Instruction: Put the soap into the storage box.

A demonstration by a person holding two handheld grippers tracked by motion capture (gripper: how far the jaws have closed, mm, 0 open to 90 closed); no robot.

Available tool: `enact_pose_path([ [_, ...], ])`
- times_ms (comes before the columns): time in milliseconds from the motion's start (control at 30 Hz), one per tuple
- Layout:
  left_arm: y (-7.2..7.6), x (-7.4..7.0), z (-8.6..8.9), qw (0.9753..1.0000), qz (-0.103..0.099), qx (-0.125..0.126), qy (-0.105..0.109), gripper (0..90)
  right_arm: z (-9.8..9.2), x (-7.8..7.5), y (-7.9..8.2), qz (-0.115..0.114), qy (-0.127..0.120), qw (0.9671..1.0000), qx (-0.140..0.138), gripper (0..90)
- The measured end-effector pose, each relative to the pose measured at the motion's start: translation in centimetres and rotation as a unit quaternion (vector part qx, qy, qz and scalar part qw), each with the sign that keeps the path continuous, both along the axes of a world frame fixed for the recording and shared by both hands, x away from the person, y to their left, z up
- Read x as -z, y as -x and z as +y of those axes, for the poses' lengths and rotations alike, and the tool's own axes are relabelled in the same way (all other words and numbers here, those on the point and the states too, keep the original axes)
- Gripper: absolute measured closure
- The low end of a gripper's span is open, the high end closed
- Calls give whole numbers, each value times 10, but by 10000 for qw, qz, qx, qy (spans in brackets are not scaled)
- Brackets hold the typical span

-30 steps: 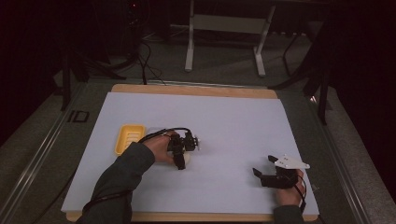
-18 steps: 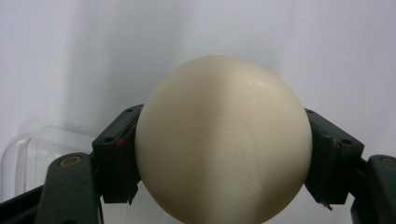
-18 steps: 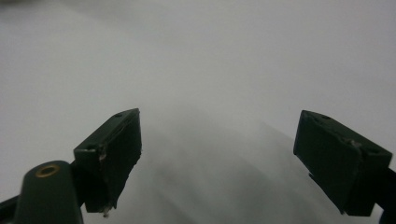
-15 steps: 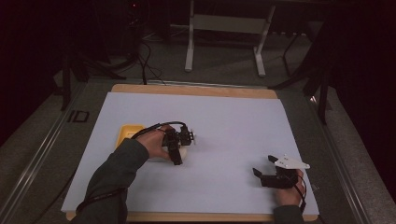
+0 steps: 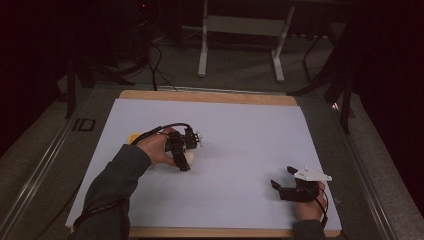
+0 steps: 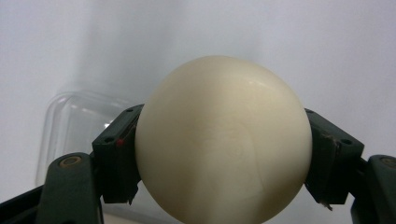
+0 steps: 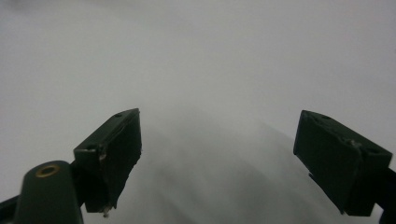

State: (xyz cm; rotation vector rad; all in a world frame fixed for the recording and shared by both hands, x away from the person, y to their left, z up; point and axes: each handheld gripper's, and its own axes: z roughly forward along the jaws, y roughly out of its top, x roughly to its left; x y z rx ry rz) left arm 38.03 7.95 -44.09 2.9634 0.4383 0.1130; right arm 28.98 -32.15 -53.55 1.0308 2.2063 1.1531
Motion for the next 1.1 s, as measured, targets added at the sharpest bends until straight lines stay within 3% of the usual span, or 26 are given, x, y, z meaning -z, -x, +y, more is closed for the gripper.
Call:
enact_pose_path([
  [267, -2, -7, 9, 9999, 25, -124, 61, 256, 0, 0, 0, 0, 6, 10000, -1, 151],
  [667, -7, -14, 20, 9994, -168, -275, 135, 256, 0, 0, 0, -6, 17, 10000, -5, 151],
  [1100, -14, -17, 40, 9983, -108, -563, 121, 256, 0, 0, 0, -12, 27, 10000, -3, 151],
])
